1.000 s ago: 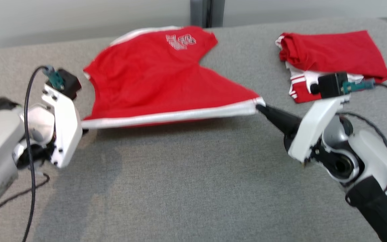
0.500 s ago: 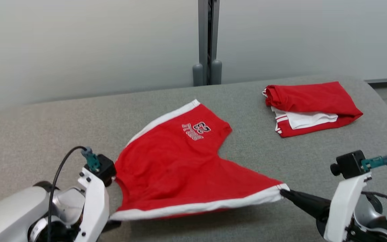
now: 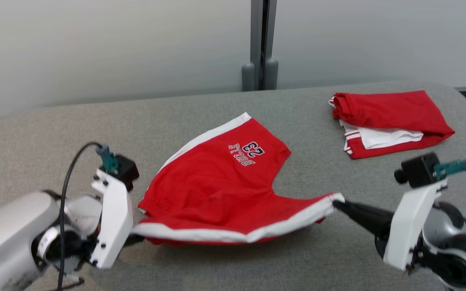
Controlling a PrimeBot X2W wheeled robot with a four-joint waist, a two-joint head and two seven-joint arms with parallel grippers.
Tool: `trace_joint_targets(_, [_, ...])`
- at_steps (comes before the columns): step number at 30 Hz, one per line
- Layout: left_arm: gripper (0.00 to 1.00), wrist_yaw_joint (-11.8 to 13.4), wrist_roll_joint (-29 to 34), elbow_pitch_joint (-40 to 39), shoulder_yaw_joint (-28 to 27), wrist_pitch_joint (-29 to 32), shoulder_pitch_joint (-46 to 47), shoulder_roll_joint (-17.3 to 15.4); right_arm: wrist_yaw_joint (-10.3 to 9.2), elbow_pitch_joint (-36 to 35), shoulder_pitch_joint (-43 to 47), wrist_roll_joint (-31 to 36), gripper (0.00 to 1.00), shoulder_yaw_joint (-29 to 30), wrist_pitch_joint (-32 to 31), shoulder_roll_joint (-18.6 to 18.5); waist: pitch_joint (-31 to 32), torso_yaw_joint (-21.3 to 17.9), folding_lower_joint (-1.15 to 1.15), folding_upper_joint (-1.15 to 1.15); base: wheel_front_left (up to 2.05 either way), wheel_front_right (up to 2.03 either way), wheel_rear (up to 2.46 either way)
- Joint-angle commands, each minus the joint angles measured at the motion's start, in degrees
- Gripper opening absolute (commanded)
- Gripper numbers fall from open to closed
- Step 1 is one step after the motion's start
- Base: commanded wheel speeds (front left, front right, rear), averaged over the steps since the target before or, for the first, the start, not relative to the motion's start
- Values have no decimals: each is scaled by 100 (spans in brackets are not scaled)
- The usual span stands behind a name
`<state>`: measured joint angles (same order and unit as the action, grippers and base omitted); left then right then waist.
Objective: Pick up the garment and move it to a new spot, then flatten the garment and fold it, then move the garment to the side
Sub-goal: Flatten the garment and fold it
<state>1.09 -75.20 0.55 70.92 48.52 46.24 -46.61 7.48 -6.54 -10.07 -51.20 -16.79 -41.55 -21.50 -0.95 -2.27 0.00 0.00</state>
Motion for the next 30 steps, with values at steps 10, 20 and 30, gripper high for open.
trace_joint_targets(10, [0,-65,-207,1060,-330,376,879,663,4,725,-1626,441,0,454,-750,592,-853,295,0,0,0,0,0])
trace_joint_targets(20, [0,-281,-267,1875,-535,525,1569,1249,4,2290,-3504,620,0,162,-425,571,-1718,619,0,0,0,0,0])
trace_joint_targets(30, [0,-365,-168,2329,-486,764,2016,1585,4,3754,-4776,814,0,-544,110,711,-2033,814,0,0,0,0,0])
